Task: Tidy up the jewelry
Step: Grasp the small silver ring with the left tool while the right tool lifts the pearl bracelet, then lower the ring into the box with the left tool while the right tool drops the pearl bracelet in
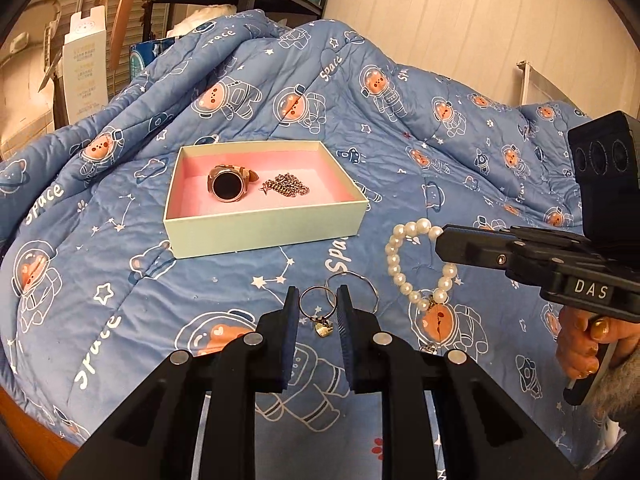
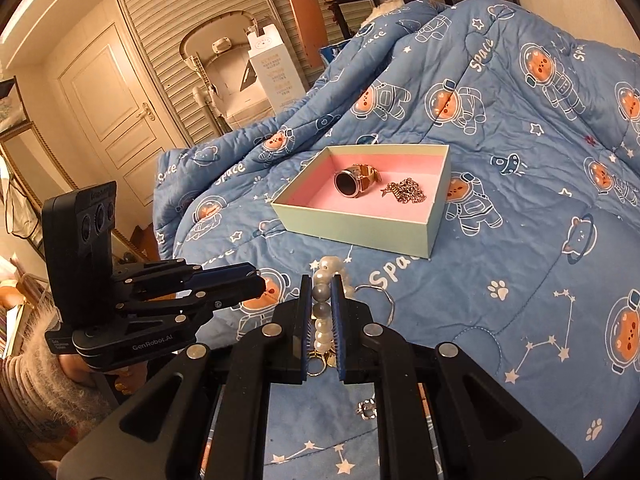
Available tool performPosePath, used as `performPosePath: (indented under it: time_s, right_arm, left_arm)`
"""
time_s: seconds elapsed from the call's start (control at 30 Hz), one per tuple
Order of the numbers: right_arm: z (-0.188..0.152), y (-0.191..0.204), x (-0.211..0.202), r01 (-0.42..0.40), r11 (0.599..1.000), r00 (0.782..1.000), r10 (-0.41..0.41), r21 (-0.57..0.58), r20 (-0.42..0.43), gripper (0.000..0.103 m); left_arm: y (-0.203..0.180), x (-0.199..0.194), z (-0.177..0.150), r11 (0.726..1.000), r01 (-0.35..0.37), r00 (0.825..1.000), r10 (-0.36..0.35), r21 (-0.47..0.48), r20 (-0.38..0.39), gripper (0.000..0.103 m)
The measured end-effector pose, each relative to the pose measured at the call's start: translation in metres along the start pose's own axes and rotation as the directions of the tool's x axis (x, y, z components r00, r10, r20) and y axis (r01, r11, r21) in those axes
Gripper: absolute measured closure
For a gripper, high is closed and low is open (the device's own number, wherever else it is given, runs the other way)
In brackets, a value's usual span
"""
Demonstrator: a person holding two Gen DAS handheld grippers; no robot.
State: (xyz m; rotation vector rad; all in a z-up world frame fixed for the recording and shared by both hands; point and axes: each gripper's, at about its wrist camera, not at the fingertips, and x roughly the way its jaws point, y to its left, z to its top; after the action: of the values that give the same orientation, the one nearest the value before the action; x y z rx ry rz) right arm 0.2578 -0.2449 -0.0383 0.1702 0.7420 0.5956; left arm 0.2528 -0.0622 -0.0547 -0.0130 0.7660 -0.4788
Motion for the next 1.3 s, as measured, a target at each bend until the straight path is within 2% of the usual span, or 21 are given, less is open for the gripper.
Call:
performPosePath:
  time_s: [0.33, 0.57, 0.73, 0.8, 0.97, 1.07, 1.3]
  right_arm:
    - [0.044, 0.004, 0.012, -0.027, 0.998, 0.999, 0.028, -0.061, 0.017, 0.093]
    - [0.089, 0.003, 0.033, -0.025, 0.994, 1.000, 0.027, -0.102, 0.015, 0.093]
    - [0.109, -0.006, 0.063, -0.004, 0.995, 1.000, 0.001, -0.100, -0.024, 0.093]
    - [0.112, -0.011, 0.076, 0.012, 0.996, 0.999, -0.015, -0.088, -0.040, 0.093]
    - [0.118, -0.031, 0.104, 0.020, 1.000, 0.996, -0.022, -0.022, -0.089, 0.093]
    - [0.119, -0.043, 0.117, 0.023, 0.999, 0.993, -0.020, 0.024, -0.115, 0.093]
    - [0.119, -0.061, 0.139, 0.035, 0.996, 0.986, -0.021, 0.081, -0.166, 0.093]
  left_arm:
    - [0.023, 0.004, 0.030, 1.000, -0.010, 1.000, 0.010, -0.022, 0.014, 0.085]
    - [0.050, 0.023, 0.076, 0.998, -0.010, 1.000, 0.010, -0.054, -0.004, 0.085]
    - [0.067, 0.057, 0.101, 0.997, -0.009, 0.996, 0.002, -0.072, -0.090, 0.085]
    - [0.070, 0.071, 0.106, 0.997, -0.036, 0.994, 0.028, -0.068, -0.110, 0.085]
    - [0.078, 0.106, 0.107, 0.996, -0.033, 0.980, 0.015, -0.088, -0.199, 0.085]
    - [0.082, 0.119, 0.105, 0.994, -0.050, 0.975, 0.026, -0.102, -0.220, 0.085]
    - [0.077, 0.140, 0.103, 0.997, -0.067, 0.958, 0.051, -0.047, -0.284, 0.085]
